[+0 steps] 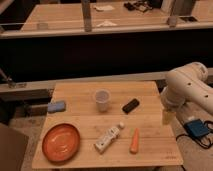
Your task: Place the eraser in the ceramic cup
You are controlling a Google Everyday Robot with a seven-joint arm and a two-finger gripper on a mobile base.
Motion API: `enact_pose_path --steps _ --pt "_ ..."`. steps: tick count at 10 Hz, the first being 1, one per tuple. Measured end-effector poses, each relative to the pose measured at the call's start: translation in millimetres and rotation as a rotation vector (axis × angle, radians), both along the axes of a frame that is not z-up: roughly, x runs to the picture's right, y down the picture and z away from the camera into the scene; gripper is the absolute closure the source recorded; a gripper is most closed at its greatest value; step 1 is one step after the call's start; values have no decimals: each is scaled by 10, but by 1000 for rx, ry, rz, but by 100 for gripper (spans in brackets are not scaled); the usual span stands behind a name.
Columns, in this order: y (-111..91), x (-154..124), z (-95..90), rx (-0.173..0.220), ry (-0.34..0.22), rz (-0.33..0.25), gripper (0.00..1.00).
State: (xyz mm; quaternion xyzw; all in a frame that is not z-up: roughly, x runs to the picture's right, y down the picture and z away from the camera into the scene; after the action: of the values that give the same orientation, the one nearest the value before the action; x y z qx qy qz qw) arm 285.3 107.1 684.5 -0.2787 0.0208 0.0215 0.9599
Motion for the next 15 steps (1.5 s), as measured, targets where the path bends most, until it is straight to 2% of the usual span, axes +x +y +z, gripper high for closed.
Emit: enact_pose_path --steps 2,4,7,10,13,15 --pt "-137 -256 150 28 -25 -45 20" --pt "-225 -391 253 51 -41 -78 20" --pt "-227 -389 271 59 -45 -81 20" --pt "-306 -445 538 62 -82 -90 20" --pt "-303 -425 599 66 -91 -92 20" --pt "-350 -432 777 67 -108 -95 20"
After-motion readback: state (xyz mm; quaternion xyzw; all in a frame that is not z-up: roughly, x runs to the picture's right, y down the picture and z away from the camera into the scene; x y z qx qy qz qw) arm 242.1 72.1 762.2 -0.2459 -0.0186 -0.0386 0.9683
